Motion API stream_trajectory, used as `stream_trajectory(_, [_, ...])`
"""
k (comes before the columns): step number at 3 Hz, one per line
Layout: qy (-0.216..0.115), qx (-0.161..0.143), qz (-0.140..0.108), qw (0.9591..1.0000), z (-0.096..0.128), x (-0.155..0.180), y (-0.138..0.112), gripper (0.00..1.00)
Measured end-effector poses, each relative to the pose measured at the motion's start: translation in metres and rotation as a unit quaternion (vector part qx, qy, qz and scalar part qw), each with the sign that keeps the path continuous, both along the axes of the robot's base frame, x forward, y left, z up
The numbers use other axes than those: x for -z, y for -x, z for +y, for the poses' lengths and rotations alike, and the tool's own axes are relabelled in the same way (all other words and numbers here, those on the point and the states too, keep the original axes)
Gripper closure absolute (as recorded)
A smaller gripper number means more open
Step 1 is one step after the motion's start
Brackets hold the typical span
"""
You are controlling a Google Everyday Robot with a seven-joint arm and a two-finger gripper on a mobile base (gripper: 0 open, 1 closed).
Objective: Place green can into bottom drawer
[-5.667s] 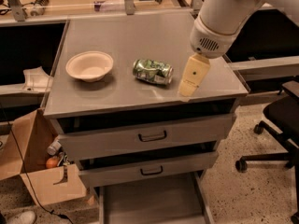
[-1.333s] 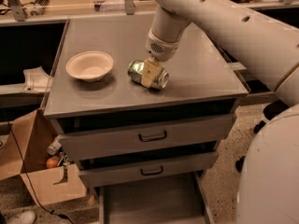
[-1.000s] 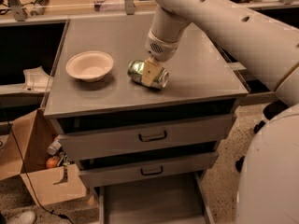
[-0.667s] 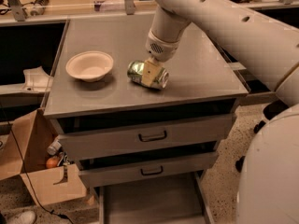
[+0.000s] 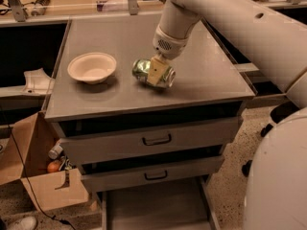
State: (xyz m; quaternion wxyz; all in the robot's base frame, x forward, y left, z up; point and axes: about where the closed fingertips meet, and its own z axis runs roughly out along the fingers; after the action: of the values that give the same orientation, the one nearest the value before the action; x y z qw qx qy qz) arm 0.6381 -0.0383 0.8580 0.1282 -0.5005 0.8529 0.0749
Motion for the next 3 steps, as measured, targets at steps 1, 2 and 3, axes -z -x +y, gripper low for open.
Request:
stream_trajectory(1, [-0.009, 0.003, -0.003, 0.9999, -0.01, -0.011, 0.001, 1.0])
stream_trajectory(2, [-0.034, 0.025, -0.015, 0.999, -0.057, -0.028, 0.037, 1.0])
stream_trajectory(3, [-0.034, 0.025, -0.015, 0.999, -0.057, -0.028, 0.037, 1.0])
